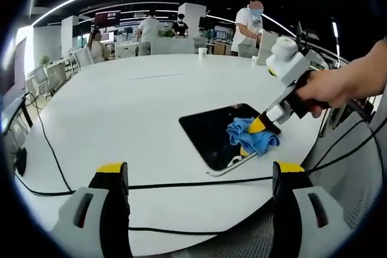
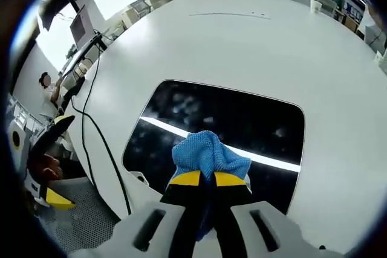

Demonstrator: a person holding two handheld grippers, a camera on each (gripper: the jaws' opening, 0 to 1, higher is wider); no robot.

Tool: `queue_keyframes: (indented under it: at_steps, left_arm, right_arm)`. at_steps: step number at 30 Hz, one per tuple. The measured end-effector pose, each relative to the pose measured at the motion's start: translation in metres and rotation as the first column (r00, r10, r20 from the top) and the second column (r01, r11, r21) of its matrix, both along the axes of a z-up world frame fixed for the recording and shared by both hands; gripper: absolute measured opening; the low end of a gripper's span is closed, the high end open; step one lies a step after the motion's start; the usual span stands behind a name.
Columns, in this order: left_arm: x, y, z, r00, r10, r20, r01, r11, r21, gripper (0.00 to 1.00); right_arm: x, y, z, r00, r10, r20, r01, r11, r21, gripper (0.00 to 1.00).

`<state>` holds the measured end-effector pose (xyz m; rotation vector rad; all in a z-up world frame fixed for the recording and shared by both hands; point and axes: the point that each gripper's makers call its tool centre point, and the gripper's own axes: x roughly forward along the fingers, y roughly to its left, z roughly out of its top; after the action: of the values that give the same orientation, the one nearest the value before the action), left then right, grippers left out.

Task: Wipe the mirror surface with the cleaning cloth until all visible marks leave the cleaned area.

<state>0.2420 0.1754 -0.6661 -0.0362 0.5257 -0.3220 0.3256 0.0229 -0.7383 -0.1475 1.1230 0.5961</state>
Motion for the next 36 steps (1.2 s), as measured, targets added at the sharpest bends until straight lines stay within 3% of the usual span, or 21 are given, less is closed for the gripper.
queue_keyframes:
  at_steps: [16, 28, 36]
  left_arm:
    - [-0.001, 0.007, -0.004, 1.0, -0.005, -0.007, 0.004, 1.0, -0.007, 0.99]
    - [0.0, 0.008, -0.003, 1.0, -0.015, 0.006, 0.015, 1.0, -0.028, 0.99]
    - [-0.001, 0.013, -0.005, 1.0, -0.009, 0.0, 0.009, 1.0, -0.021, 0.99]
  right_arm:
    - [0.034, 0.008, -0.001, 0.999, 0.026, 0.02, -0.026, 1.0, -0.013, 0.01]
    - [0.073, 0.015, -0.006, 0.999, 0.015, 0.046, -0.013, 0.999, -0.032, 0.01]
    - [0.084, 0.018, -0.005, 0.999, 0.019, 0.044, -0.017, 0.999, -0.041, 0.01]
